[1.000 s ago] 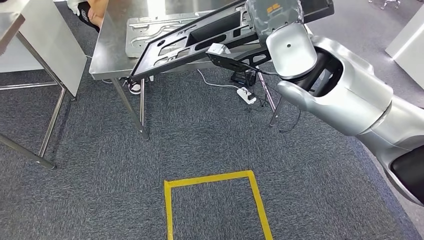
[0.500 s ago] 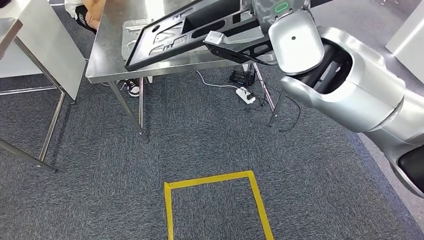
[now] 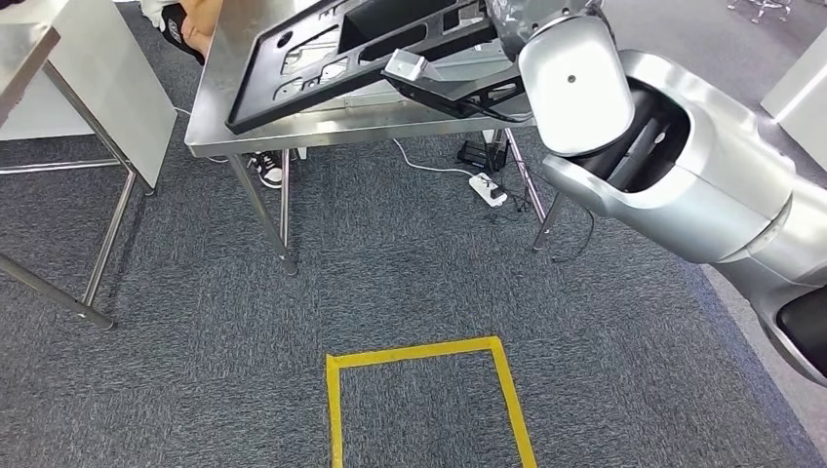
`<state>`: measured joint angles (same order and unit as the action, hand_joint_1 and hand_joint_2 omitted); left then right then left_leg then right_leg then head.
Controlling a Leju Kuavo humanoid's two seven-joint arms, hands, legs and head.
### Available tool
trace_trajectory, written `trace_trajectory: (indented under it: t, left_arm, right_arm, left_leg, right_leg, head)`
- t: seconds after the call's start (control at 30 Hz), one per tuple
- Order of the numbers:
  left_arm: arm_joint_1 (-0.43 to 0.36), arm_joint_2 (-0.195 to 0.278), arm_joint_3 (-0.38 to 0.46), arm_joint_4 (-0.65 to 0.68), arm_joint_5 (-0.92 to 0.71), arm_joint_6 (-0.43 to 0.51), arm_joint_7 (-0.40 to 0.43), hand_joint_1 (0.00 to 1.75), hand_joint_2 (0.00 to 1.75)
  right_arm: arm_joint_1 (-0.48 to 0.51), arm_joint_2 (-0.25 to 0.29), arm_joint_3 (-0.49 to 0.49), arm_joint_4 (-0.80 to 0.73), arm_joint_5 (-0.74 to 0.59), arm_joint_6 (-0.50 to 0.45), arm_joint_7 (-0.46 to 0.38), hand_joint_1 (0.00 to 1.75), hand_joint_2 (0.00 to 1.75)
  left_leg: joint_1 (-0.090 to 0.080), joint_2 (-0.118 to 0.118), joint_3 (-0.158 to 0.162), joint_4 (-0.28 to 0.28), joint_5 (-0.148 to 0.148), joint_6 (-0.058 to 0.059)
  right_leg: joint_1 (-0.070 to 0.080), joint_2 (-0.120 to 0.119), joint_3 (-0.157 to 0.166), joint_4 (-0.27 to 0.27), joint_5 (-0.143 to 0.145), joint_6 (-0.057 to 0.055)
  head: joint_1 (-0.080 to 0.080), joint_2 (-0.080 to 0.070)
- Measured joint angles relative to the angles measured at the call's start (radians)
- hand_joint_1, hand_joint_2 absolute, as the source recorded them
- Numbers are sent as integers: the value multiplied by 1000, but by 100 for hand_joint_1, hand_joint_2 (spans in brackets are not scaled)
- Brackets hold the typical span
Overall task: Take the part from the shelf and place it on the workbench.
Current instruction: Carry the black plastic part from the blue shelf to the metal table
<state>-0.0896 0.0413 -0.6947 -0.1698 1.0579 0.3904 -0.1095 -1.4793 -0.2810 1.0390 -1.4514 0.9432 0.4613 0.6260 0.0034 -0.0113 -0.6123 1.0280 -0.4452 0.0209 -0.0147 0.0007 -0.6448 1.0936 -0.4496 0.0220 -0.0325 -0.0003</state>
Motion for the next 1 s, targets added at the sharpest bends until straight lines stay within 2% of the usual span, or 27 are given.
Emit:
trace_trajectory:
  t: [0.03, 0.17, 0.23, 0.3, 0.33, 0.37, 0.4, 0.47, 0.5, 0.53, 0.57, 0.67, 0.73, 0.8, 0.83, 0.87, 0.9, 0.97, 1.0]
  left_arm:
    - [0, 0, 0, 0, 0, 0, 0, 0, 175]
    - [1, -1, 0, 0, 0, 0, -1, 0, 175]
    - [0, -1, 0, 0, 0, -1, -1, 0, 175]
    - [0, -1, 0, 0, 0, -1, -1, 0, 175]
    - [0, -1, 0, 0, 0, -1, -1, 0, 175]
    - [0, -1, 0, 0, 0, -1, -1, 0, 175]
    - [1, -1, 0, 0, 0, -1, -1, 0, 175]
    - [1, 0, 0, 0, 0, -1, -1, 0, 175]
    - [1, 0, 0, 0, 0, 0, -1, 0, 175]
    - [0, 0, 0, 0, 0, 0, -1, 0, 175]
    - [-1, 0, 0, 0, 0, 0, -1, 0, 175]
    - [-1, 0, 0, 0, 0, 1, -1, 0, 175]
    - [0, 0, 0, 0, 0, 0, -1, 0, 175]
    - [0, 0, 0, 0, 0, 0, -1, 0, 175]
    - [0, 0, 0, 0, 0, 0, -1, 0, 175]
    - [0, 0, 0, 0, 0, 0, -2, 0, 175]
    - [0, 1, 0, 0, 0, 0, -2, 0, 175]
    - [0, 1, 0, 0, 0, 0, -2, 0, 175]
    - [0, 1, 0, 0, 0, 0, -2, 0, 175]
  right_arm:
    - [0, 0, -2, -3, 1, -1, 0, 175, 175]
    - [0, -1, -5, -10, 3, -3, 0, 175, 175]
    - [0, -2, -6, -13, 3, -3, 0, 175, 175]
    - [1, -2, -7, -15, 4, -3, 0, 175, 175]
    - [3, -2, -7, -17, 5, -3, 0, 175, 175]
    - [5, -2, -7, -17, 8, -4, 0, 175, 175]
    - [8, -2, -7, -18, 11, -4, 0, 175, 175]
    - [12, -2, -9, -21, 20, -4, 0, 175, 175]
    - [12, -2, -13, -22, 25, -3, -1, 175, 175]
    - [12, -2, -17, -25, 28, -3, -1, 175, 175]
    - [13, -3, -22, -27, 30, -3, -2, 175, 175]
    - [16, -4, -28, -31, 33, -3, -4, 175, 175]
    - [18, -6, -32, -33, 34, -3, -5, 175, 175]
    - [21, -7, -36, -35, 35, -2, -5, 175, 175]
    - [24, -8, -37, -36, 35, -2, -5, 175, 175]
    - [27, -9, -37, -37, 35, -1, -5, 175, 175]
    - [30, -10, -37, -37, 35, 0, -6, 175, 175]
    - [33, -11, -38, -39, 36, 3, -6, 175, 175]
    - [33, -11, -39, -41, 37, 4, -7, 175, 175]
  left_leg:
    - [-1, -1, -3, 5, -2, -5]
    - [0, 1, -10, 14, -13, -22]
    - [3, 4, -41, 84, -58, -34]
    - [6, 5, -95, 204, -114, -42]
    - [7, 6, -116, 248, -125, -44]
    - [7, 6, -124, 259, -117, -45]
    - [8, 6, -114, 234, -92, -44]
    - [7, 6, -57, 110, -25, -39]
    - [5, 6, -29, 50, -4, -35]
    - [2, 6, -12, 13, 5, -30]
    - [-1, 5, -5, -1, 3, -26]
    - [0, 5, 0, -13, 7, -9]
    - [4, 8, 7, -22, 12, 4]
    - [2, 9, 7, -23, 12, 11]
    - [2, 8, 7, -22, 11, 12]
    - [2, 7, 7, -21, 11, 13]
    - [1, 6, 8, -19, 9, 12]
    - [2, 4, 7, -10, 3, 8]
    - [-1, 3, 4, -3, -2, 3]
  right_leg:
    - [2, 1, 15, -32, 6, -3]
    - [0, 3, 21, -52, 8, -19]
    - [-4, 2, 24, -58, 11, -26]
    - [-4, 2, 24, -58, 11, -30]
    - [-4, 2, 25, -58, 11, -30]
    - [-5, 3, 26, -58, 10, -30]
    - [-5, 3, 27, -57, 9, -30]
    - [-4, 4, 31, -57, 6, -26]
    - [-3, 4, 31, -56, 5, -23]
    - [-2, 4, 30, -57, 5, -19]
    - [-1, 4, 29, -57, 6, -15]
    - [-1, 4, 27, -52, -2, -1]
    - [0, 3, -3, 15, -44, 4]
    - [-1, 3, -63, 142, -103, 5]
    - [-1, 3, -89, 194, -118, 5]
    - [-2, 3, -102, 215, -115, 6]
    - [-3, 3, -98, 201, -95, 5]
    - [-3, 3, -46, 85, -29, 0]
    - [-1, 3, -17, 24, -7, -2]
  head:
    - [0, 0]
    - [-1, 0]
    - [-2, 0]
    - [-3, 0]
    - [-3, 0]
    - [-3, 0]
    - [-3, 0]
    - [-3, 0]
    - [-2, 0]
    - [-2, 0]
    - [-2, 0]
    - [-1, 0]
    - [2, 0]
    - [4, 0]
    - [5, 0]
    - [5, 0]
    - [5, 0]
    - [5, 0]
    - [5, 0]
